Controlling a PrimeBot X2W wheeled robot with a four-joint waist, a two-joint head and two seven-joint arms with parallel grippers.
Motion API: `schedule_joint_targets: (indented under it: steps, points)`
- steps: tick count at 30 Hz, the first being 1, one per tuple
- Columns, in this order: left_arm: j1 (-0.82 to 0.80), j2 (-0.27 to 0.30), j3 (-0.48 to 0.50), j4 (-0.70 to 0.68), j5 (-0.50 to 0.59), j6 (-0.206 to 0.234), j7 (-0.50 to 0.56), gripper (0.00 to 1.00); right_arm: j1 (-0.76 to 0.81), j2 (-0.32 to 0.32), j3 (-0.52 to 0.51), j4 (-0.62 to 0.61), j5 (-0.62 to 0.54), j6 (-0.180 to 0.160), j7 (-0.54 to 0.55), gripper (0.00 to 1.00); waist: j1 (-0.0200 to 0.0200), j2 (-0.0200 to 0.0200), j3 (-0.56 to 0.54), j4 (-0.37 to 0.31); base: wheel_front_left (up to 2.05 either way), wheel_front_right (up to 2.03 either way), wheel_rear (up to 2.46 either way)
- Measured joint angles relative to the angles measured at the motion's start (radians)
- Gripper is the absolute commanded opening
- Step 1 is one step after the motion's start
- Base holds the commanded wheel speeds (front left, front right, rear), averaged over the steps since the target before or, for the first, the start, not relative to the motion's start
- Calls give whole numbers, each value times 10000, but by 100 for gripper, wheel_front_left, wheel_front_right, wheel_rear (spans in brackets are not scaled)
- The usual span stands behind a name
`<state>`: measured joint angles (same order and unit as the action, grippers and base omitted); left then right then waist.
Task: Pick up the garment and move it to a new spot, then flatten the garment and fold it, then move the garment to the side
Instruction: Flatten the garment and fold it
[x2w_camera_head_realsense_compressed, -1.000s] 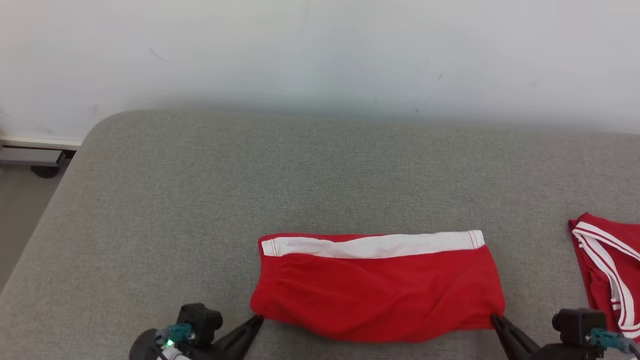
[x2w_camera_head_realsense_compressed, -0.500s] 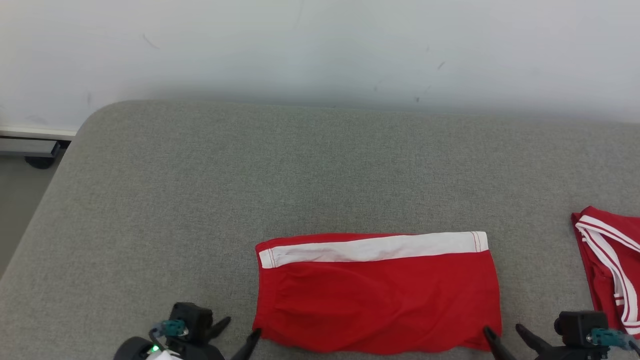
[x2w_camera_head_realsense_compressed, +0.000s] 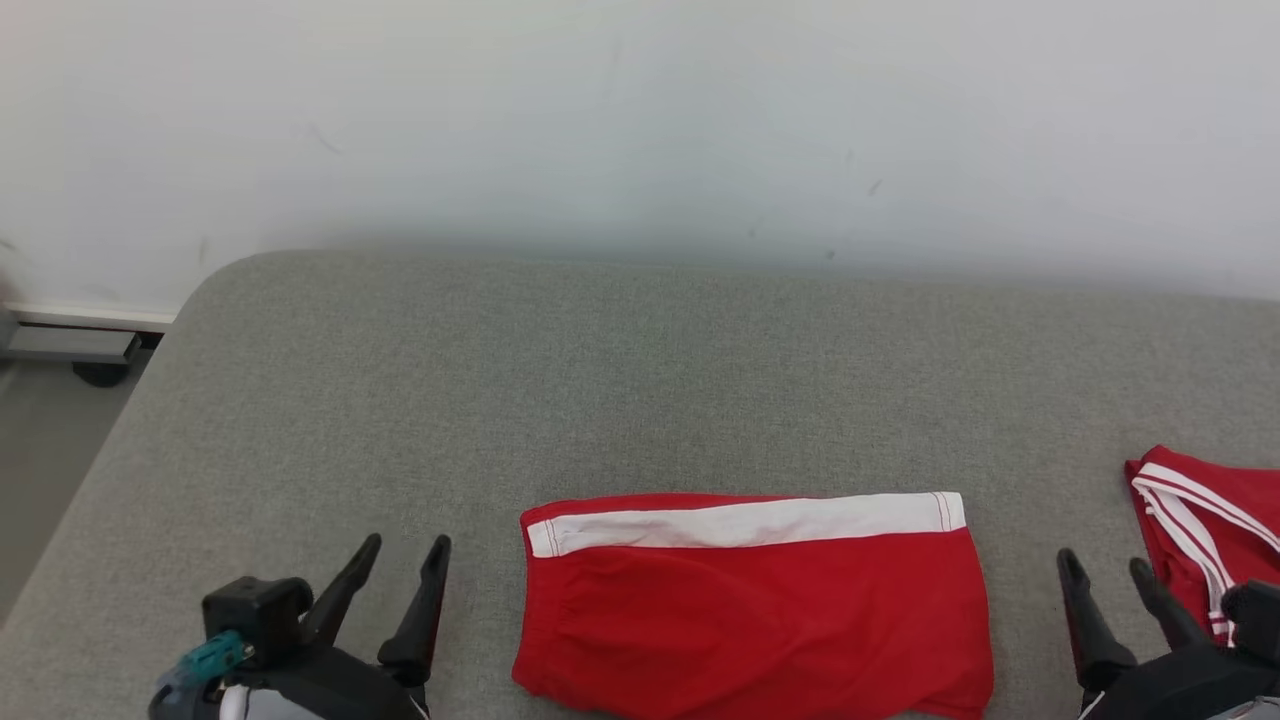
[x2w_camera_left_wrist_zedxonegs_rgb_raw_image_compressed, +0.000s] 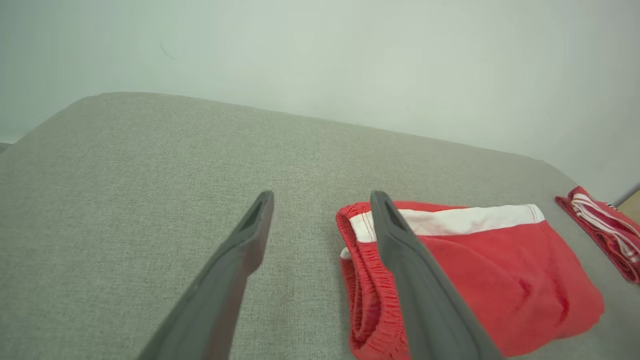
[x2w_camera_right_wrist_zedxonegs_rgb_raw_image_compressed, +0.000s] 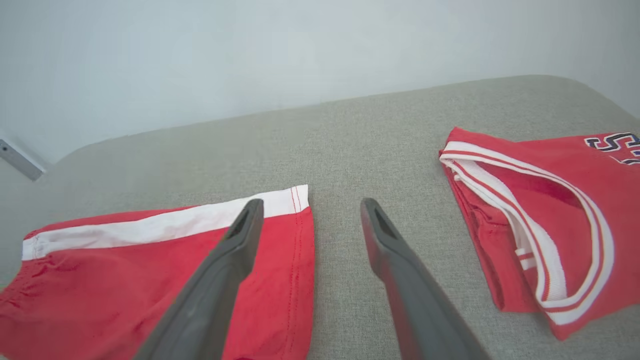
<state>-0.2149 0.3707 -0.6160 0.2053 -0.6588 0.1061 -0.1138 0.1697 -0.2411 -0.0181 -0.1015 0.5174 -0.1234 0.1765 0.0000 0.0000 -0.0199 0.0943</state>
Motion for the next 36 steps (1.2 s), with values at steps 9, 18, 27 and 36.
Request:
schedule_joint_targets:
  steps: [9, 18, 27, 36]
  points:
    - [822, -594, 1557, -132, -663, 178, -995, 100, -212, 1139, -518, 303, -13, -10, -1517, 100, 0, 0, -372, -251, 0, 0, 0]
    - [1844, -1060, 2619, -44, -807, 182, -1204, 100, -639, 1388, -240, 878, -336, -12, -2150, 100, -1, 0, -602, -712, 0, 0, 0]
    - [1901, -1045, 2010, 31, 336, 182, -704, 100, -843, 1342, 184, 1269, -625, 19, -2428, 100, 0, 0, -627, -902, 0, 0, 0]
    - [1900, -899, 1893, -105, 901, 182, 13, 100, -880, 1298, 447, 1678, -725, 180, -2472, 100, 0, 0, -636, -944, 0, 0, 0]
